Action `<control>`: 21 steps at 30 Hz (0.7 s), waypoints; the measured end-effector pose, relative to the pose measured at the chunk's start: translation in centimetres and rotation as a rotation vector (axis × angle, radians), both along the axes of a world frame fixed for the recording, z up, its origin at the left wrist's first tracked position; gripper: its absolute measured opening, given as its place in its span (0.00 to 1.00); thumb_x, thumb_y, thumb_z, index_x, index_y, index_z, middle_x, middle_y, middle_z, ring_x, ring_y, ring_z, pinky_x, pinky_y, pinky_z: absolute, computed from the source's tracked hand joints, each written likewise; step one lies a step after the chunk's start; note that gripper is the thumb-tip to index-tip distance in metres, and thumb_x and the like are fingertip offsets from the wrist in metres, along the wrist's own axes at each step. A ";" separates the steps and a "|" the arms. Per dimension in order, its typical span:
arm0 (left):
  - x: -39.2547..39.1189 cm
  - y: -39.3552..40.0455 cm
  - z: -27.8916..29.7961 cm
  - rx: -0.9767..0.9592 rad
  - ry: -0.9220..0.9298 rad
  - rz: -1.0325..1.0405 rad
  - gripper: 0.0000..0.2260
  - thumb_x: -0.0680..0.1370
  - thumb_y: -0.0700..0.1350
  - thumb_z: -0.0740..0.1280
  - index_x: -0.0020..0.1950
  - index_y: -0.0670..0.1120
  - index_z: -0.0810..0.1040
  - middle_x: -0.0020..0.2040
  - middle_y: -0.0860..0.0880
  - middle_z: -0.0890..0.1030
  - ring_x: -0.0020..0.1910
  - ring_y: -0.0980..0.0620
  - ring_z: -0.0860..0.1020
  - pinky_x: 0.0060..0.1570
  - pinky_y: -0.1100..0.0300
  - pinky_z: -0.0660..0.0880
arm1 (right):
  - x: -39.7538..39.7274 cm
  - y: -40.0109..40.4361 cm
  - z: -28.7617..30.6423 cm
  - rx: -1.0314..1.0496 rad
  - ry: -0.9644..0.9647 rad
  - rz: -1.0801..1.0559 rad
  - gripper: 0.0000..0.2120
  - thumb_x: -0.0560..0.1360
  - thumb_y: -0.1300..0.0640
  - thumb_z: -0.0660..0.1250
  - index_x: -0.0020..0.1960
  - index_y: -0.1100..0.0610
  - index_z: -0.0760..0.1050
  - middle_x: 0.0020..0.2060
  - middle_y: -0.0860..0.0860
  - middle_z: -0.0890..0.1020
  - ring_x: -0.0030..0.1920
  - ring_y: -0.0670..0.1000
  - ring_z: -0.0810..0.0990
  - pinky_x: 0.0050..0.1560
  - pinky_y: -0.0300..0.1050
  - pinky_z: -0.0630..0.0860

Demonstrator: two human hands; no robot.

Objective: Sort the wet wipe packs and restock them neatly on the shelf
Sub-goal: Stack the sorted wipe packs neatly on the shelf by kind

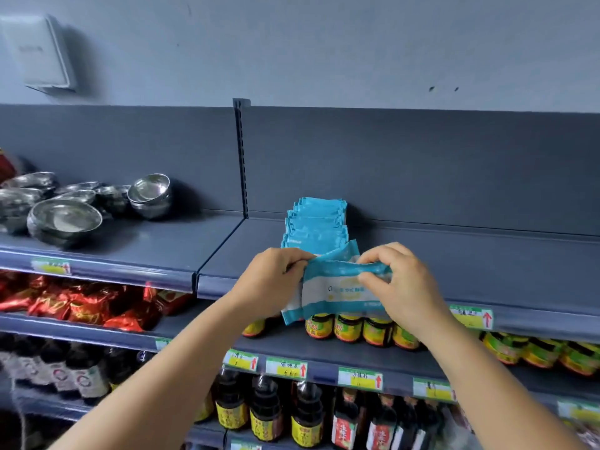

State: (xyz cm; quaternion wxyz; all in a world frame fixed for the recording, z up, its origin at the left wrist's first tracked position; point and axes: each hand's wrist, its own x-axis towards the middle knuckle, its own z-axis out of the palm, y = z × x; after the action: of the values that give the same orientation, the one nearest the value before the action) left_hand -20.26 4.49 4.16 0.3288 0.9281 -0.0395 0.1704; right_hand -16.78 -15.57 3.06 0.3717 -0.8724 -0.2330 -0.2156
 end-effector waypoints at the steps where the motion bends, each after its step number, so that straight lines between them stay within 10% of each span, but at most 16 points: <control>1: 0.8 0.1 0.2 0.044 0.002 -0.005 0.14 0.82 0.43 0.57 0.63 0.50 0.79 0.52 0.54 0.81 0.43 0.60 0.75 0.40 0.71 0.68 | 1.0 0.4 0.0 -0.004 -0.016 0.020 0.05 0.71 0.62 0.71 0.45 0.53 0.79 0.47 0.44 0.75 0.43 0.41 0.73 0.41 0.21 0.65; 15: 8.8 2.9 -0.5 -0.134 0.118 -0.003 0.17 0.77 0.56 0.65 0.61 0.49 0.74 0.55 0.52 0.78 0.51 0.52 0.76 0.52 0.58 0.75 | 9.3 4.2 -2.0 -0.025 0.083 -0.031 0.09 0.74 0.56 0.69 0.42 0.52 0.68 0.35 0.43 0.72 0.34 0.46 0.69 0.31 0.38 0.62; 21: 10.1 3.3 -3.3 0.107 0.162 0.061 0.33 0.71 0.51 0.74 0.72 0.52 0.62 0.62 0.49 0.65 0.52 0.52 0.71 0.52 0.62 0.70 | 10.5 5.4 -2.7 -0.032 0.203 -0.062 0.14 0.74 0.51 0.68 0.52 0.52 0.64 0.50 0.46 0.74 0.41 0.48 0.71 0.35 0.41 0.64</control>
State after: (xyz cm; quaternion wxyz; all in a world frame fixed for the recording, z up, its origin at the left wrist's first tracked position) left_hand -10.17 7.79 0.89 0.2756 0.9558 0.0067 0.1022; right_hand -6.26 -10.16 0.33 0.3724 -0.9024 -0.1703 -0.1339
